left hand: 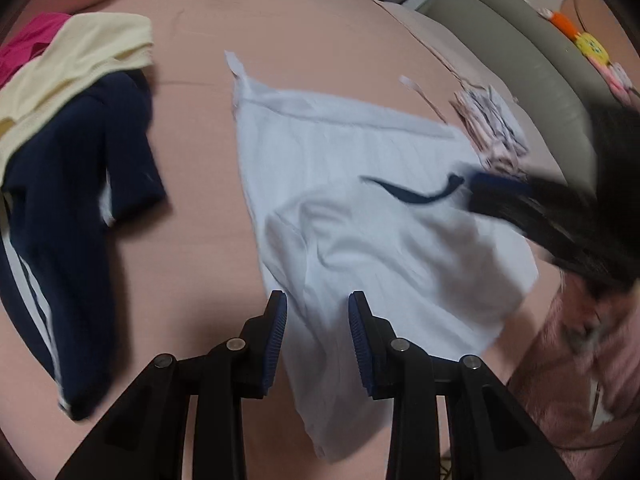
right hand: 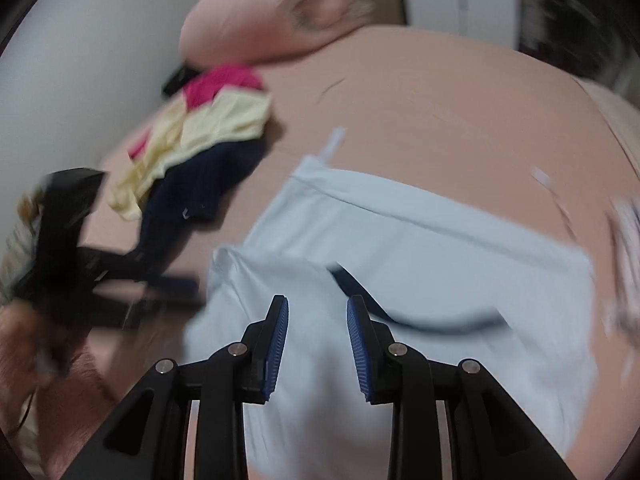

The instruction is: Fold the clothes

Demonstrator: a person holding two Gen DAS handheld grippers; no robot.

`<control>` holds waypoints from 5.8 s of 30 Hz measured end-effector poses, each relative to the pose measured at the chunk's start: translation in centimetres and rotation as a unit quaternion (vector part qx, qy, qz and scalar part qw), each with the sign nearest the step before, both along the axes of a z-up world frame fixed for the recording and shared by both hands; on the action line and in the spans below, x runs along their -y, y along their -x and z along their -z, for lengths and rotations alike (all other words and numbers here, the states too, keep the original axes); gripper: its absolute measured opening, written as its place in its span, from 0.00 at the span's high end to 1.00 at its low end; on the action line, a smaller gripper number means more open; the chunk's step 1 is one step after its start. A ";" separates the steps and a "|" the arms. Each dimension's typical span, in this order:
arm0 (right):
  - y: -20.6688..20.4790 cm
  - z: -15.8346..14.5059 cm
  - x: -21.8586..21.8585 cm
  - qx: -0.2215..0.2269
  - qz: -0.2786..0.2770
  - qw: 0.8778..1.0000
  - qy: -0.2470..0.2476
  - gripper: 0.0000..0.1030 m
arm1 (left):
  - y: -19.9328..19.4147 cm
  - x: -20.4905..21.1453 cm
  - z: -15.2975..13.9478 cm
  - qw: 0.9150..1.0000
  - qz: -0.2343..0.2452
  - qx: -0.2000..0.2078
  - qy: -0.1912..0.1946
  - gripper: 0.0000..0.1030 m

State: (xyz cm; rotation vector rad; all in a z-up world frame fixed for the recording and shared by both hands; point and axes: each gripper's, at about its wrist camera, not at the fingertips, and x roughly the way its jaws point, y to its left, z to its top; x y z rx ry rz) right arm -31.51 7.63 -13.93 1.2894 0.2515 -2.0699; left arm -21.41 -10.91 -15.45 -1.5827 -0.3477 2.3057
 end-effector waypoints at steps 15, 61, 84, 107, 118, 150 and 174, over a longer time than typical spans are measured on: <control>4.8 3.7 6.1 0.080 0.016 0.996 0.043 0.72 | -3.0 2.9 0.6 0.999 -0.034 -0.022 0.011 0.72; -8.8 0.5 -27.7 0.033 0.223 0.973 0.050 0.80 | -2.3 -4.4 -2.2 0.994 0.017 -0.074 0.084 0.45; 17.8 8.0 -24.4 0.101 0.261 0.960 0.016 0.70 | 19.4 1.0 2.7 0.997 -0.057 -0.030 0.032 0.56; -4.5 -2.0 -22.4 0.030 0.041 0.998 0.031 0.95 | 0.2 -1.1 -8.2 0.994 0.051 -0.088 0.038 0.91; -7.8 1.5 -26.7 0.146 0.113 0.983 0.015 0.66 | -6.0 1.4 -6.4 0.997 0.034 -0.033 0.053 0.31; -8.8 -1.3 -19.7 0.038 0.105 0.992 -0.063 0.62 | -3.7 -5.7 -3.9 0.982 0.061 -0.076 0.164 0.31; -0.7 5.2 -20.1 0.051 0.208 0.976 -0.047 0.62 | 1.8 -5.4 0.7 0.993 0.012 -0.018 0.118 0.31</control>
